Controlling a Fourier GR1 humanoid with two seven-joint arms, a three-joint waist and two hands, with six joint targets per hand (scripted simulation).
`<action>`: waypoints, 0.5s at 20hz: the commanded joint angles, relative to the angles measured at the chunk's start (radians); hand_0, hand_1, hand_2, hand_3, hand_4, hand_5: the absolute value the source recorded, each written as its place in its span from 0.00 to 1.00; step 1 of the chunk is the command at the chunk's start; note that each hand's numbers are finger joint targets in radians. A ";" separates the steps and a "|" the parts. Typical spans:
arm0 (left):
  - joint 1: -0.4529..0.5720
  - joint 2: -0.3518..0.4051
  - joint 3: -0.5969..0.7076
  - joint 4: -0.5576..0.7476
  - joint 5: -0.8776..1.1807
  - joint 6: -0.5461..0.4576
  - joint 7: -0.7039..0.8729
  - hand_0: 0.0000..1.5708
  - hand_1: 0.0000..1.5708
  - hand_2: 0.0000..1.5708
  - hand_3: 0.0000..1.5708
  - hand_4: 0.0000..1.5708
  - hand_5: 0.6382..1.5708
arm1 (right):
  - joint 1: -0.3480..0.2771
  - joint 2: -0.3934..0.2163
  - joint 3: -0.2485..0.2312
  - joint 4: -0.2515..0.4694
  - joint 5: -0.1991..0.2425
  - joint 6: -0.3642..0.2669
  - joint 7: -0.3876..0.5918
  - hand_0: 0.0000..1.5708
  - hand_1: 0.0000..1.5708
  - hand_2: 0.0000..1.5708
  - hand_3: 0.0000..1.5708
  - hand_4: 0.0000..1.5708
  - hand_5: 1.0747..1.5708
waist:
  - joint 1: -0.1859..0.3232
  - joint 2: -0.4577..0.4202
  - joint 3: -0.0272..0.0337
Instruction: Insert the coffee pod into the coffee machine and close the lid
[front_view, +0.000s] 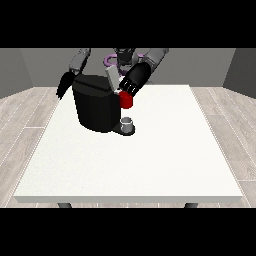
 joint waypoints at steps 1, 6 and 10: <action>-0.034 0.016 -0.003 -0.003 -0.004 -0.022 -0.006 0.77 0.77 0.80 0.76 0.26 1.00 | -0.020 -0.018 -0.040 0.036 -0.023 0.001 -0.035 0.00 0.00 0.00 0.00 0.00 1.00 | 0.014 0.021 0.0004; -0.073 0.024 0.018 0.011 0.004 -0.011 -0.005 0.77 0.77 0.79 0.76 0.23 1.00 | -0.041 0.006 -0.022 0.033 -0.010 -0.019 -0.004 0.00 0.00 0.00 0.00 0.00 1.00 | 0.006 0.027 0.0003; -0.042 0.033 0.007 0.020 -0.014 0.012 -0.033 0.76 0.76 0.78 0.74 0.23 1.00 | 0.012 0.007 0.010 0.008 0.009 -0.006 -0.018 0.00 0.00 0.00 0.00 0.00 1.00 | -0.011 -0.002 0.0002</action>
